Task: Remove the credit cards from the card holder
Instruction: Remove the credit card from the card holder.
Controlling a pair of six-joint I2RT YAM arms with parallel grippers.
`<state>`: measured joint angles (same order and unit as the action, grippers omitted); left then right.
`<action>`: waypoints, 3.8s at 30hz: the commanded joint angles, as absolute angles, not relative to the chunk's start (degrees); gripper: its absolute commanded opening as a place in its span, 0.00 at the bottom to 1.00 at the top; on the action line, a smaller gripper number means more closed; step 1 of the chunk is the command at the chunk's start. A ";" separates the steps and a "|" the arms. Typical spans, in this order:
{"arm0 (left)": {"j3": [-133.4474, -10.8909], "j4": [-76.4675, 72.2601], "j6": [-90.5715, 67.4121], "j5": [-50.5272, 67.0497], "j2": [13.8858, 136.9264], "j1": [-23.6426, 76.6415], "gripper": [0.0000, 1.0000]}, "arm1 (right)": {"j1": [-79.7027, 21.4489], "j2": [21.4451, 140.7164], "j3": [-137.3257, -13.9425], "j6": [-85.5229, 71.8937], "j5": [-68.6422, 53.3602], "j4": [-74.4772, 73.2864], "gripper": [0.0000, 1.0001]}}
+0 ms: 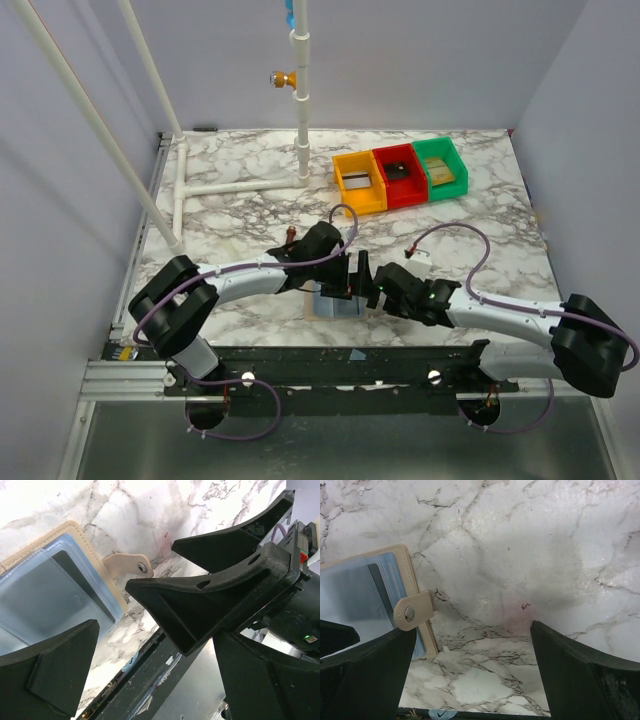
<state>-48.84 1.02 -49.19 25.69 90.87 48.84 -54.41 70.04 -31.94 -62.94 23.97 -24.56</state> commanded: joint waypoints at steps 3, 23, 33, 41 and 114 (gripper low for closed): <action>-45.78 0.26 -50.14 20.82 92.89 48.43 0.99 | -54.60 67.51 -30.19 -64.93 23.95 -21.74 0.99; -34.88 -20.61 -52.22 28.48 82.89 45.96 0.99 | -54.59 65.10 -33.31 -65.74 29.97 -29.35 1.00; -38.50 -16.15 -50.63 27.52 85.89 46.04 0.99 | -54.49 60.28 -34.44 -67.89 32.82 -33.31 1.00; -44.29 -4.74 -48.33 21.56 90.41 47.18 0.99 | -54.47 56.90 -33.91 -65.39 30.50 -29.54 1.00; -33.28 -5.58 -46.04 15.38 85.65 45.49 0.96 | -41.74 85.89 -20.17 -77.72 -9.09 32.69 1.00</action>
<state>-35.75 -7.18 -53.04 12.21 85.12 42.83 -40.69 81.43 -22.00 -77.69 -11.66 36.27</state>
